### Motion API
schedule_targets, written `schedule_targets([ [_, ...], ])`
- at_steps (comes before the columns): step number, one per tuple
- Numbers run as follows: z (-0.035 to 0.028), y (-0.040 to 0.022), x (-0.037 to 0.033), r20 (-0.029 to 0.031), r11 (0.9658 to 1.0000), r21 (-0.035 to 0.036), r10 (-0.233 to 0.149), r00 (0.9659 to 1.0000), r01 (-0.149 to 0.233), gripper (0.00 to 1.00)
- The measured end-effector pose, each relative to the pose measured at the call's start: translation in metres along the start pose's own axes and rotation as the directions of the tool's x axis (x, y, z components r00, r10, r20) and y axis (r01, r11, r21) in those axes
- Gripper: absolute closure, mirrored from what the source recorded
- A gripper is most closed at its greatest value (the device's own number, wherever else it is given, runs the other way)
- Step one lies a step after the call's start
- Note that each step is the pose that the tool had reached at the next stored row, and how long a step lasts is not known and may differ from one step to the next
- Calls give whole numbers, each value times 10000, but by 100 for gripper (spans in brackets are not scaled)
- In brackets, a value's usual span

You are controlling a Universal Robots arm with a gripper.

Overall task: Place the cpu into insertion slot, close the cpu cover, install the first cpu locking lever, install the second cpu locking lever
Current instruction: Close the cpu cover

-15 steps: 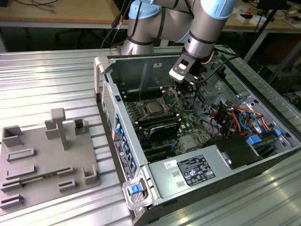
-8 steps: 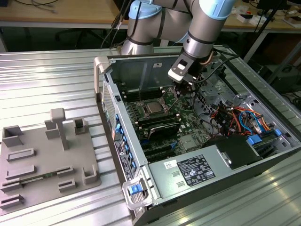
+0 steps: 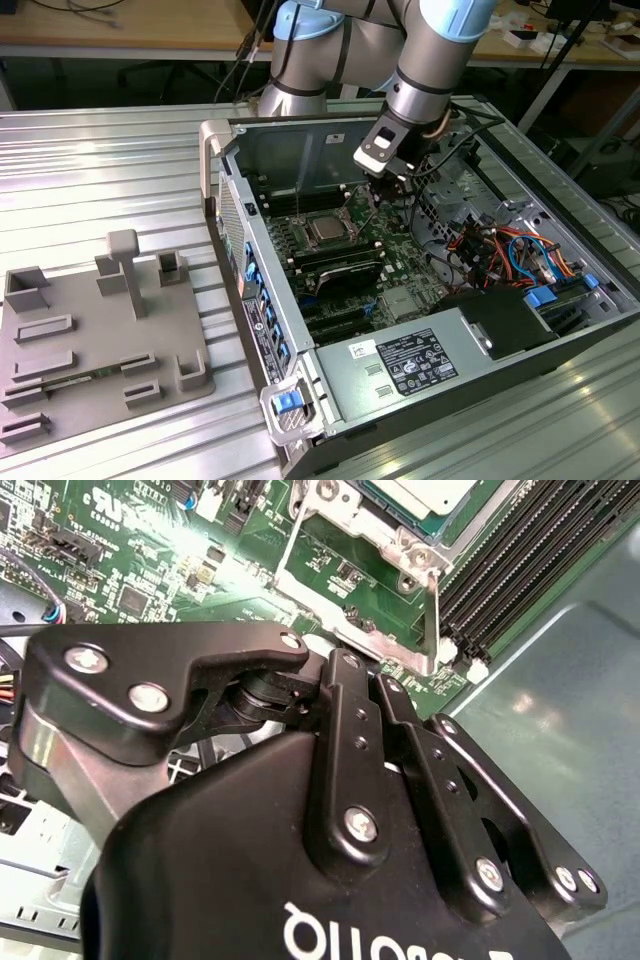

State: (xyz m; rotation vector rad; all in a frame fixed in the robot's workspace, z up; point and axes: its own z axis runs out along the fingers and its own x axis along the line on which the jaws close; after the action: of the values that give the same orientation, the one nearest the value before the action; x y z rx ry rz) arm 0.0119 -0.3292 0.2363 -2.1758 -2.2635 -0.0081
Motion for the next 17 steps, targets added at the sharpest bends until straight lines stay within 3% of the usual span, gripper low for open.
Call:
schedule_targets([
  [17,13,-174,7,0,10000,0,-1,10000,1,89],
])
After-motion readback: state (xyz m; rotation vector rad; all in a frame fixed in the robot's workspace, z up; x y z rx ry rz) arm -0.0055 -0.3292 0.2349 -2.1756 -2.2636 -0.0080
